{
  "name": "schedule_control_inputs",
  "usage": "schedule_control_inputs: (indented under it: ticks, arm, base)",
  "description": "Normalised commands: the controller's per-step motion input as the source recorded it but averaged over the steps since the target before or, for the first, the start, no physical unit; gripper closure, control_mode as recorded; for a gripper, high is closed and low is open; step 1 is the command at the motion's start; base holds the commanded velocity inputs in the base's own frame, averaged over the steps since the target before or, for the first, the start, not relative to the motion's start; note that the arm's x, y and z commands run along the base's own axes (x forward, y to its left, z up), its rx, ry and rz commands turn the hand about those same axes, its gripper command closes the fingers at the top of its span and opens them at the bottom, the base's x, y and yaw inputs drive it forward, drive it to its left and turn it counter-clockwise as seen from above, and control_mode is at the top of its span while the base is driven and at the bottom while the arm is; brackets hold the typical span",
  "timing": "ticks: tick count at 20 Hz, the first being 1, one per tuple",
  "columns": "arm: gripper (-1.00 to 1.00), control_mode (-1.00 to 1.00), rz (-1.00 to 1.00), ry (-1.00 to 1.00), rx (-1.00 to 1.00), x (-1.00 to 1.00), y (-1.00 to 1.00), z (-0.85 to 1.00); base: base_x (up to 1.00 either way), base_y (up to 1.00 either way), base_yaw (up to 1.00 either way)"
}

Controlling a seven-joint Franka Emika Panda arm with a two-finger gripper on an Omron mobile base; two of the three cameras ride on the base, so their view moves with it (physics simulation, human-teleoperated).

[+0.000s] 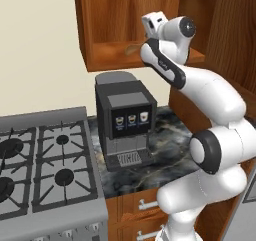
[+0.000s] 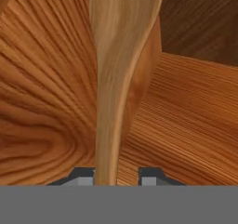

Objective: Organize the utensils by type. Pick up the wooden spoons from the counter and place them in the open cabinet. Then pick up the metallic utensils from the counter and place them in the open drawer.

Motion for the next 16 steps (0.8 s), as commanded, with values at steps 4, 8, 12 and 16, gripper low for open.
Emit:
schedule_control_inputs:
  ticks: [4,8,12,16]
  arm:
    - [1.00,-1.00,0.00,0.00,0.00,0.30,0.01,-0.03]
    - [1.00,-1.00,0.00,0.00,0.00,0.22,0.04,-0.10]
    - [1.00,-1.00,0.00,0.00,0.00,0.23,0.05,-0.09]
    - [-1.00,-1.00,0.00,0.00,0.00,0.17,0.07,-0.12]
  base:
    - [0.00,0.00,0.00]
    - [0.00,0.00,0.00]
    - [0.00,0.00,0.00]
    - [0.00,0.00,0.00]
